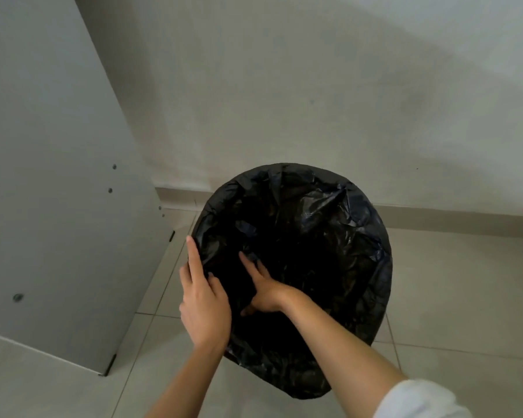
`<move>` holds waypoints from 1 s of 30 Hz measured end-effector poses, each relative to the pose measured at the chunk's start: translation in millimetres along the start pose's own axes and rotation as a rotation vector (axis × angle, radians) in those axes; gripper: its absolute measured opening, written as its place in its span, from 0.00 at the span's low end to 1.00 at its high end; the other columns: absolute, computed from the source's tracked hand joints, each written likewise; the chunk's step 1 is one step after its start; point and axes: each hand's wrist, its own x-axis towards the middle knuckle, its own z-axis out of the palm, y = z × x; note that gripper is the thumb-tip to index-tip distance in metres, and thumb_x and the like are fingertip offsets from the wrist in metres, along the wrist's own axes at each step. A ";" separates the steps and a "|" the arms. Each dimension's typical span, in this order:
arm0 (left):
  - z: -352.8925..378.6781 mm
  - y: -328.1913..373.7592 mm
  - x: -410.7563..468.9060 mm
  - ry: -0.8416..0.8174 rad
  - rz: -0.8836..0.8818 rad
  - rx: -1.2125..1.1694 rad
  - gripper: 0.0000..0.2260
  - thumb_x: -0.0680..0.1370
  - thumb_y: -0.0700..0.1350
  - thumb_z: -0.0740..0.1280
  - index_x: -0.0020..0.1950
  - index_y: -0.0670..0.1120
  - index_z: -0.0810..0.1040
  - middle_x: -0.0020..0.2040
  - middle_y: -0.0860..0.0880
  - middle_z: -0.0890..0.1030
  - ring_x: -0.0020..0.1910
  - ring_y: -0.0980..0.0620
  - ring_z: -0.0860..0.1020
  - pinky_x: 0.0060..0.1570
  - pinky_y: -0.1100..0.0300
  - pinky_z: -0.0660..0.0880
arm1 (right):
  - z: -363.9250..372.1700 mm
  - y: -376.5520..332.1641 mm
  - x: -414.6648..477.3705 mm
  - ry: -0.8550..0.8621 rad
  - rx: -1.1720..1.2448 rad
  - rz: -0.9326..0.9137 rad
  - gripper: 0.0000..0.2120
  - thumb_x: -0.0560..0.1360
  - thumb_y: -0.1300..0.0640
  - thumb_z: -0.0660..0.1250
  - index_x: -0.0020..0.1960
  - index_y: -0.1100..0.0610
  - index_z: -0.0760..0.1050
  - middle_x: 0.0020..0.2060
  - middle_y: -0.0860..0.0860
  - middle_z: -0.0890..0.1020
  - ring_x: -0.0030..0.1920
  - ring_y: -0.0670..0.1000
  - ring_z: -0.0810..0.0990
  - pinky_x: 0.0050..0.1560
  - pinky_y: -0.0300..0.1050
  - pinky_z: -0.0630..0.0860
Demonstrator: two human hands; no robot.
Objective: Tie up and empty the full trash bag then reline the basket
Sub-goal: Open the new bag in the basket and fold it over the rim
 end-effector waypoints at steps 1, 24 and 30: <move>-0.1 -1.1 1.6 0.008 -0.018 -0.002 0.31 0.80 0.39 0.56 0.76 0.59 0.46 0.66 0.46 0.68 0.35 0.50 0.68 0.38 0.56 0.65 | -2.4 3.4 -2.2 0.011 -0.014 -0.005 0.56 0.68 0.54 0.75 0.70 0.31 0.31 0.75 0.48 0.32 0.76 0.58 0.44 0.73 0.61 0.56; 1.4 4.1 6.3 0.016 -0.104 -0.030 0.30 0.80 0.39 0.55 0.77 0.58 0.47 0.67 0.47 0.68 0.33 0.56 0.66 0.39 0.56 0.64 | -70.5 45.1 -13.8 0.573 -0.727 0.131 0.64 0.61 0.31 0.70 0.75 0.55 0.31 0.74 0.56 0.30 0.72 0.60 0.26 0.70 0.60 0.34; 9.1 25.6 19.8 0.053 -0.224 -0.054 0.29 0.81 0.38 0.53 0.77 0.59 0.47 0.74 0.47 0.63 0.53 0.40 0.75 0.45 0.51 0.68 | -65.2 35.6 -37.5 0.496 -0.548 -0.023 0.31 0.78 0.40 0.57 0.75 0.55 0.60 0.76 0.54 0.56 0.77 0.54 0.48 0.75 0.51 0.50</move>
